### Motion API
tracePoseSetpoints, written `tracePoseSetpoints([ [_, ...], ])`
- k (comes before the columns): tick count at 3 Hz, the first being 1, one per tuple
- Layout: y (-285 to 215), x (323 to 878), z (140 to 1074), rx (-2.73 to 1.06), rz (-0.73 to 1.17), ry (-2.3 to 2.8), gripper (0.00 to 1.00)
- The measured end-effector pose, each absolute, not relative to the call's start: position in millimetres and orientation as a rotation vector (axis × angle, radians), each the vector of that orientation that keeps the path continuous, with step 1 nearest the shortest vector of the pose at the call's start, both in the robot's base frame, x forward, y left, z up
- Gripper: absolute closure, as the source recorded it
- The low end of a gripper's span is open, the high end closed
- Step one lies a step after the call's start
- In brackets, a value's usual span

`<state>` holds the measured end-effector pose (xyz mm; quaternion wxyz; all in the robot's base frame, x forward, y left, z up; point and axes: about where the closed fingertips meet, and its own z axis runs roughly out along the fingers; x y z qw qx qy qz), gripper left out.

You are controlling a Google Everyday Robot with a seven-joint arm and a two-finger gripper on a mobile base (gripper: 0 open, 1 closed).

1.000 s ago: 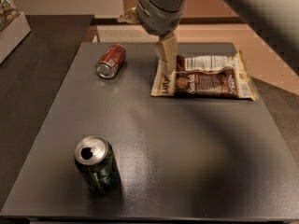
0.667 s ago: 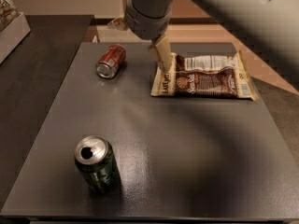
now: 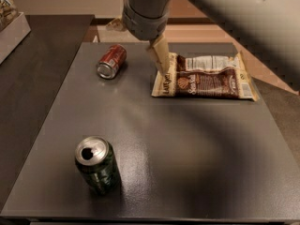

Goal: Place coke can upright

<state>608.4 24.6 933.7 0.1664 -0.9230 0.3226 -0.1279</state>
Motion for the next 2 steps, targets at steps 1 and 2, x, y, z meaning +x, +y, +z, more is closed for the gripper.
tracePoseSetpoints([
  [1,31.9,619.3,929.3,-2.625,-0.33,0.914,0.0],
  [2,40.6,635.4,925.5,-2.623,-0.317,0.891,0.0],
])
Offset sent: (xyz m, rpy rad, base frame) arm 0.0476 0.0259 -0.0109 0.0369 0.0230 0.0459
